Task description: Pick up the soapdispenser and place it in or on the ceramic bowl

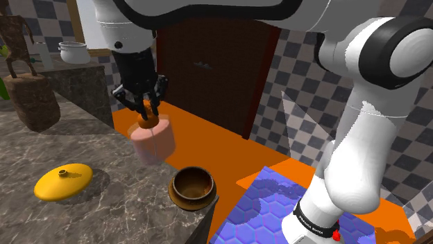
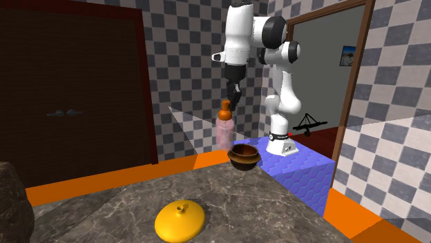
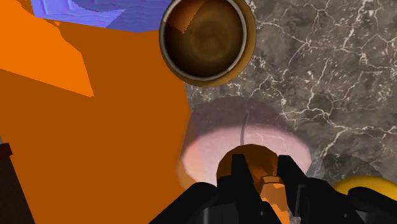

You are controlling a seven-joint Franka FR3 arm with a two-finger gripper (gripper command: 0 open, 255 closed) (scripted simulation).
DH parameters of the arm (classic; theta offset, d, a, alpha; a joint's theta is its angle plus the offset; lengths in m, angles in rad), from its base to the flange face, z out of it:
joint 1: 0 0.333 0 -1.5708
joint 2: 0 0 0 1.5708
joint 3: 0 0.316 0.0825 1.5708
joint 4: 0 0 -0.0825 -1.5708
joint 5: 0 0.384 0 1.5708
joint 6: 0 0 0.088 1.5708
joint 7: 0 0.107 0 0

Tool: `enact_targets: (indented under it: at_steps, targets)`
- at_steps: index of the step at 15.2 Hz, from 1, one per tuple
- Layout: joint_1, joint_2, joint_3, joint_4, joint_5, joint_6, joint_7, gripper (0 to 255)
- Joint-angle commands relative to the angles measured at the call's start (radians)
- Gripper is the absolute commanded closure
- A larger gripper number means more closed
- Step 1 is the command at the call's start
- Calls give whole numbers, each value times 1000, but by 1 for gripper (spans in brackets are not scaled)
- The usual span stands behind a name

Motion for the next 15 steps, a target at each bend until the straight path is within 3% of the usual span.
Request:
enact_targets:
  at_steps: [1,11,15]
  targets:
    - [-17,-79,-2,-65,35,-2,-19,255]
    - [-36,-492,-77,-340,187,-85,-150,255]
    - [-32,-505,-79,-407,192,-32,-147,255]
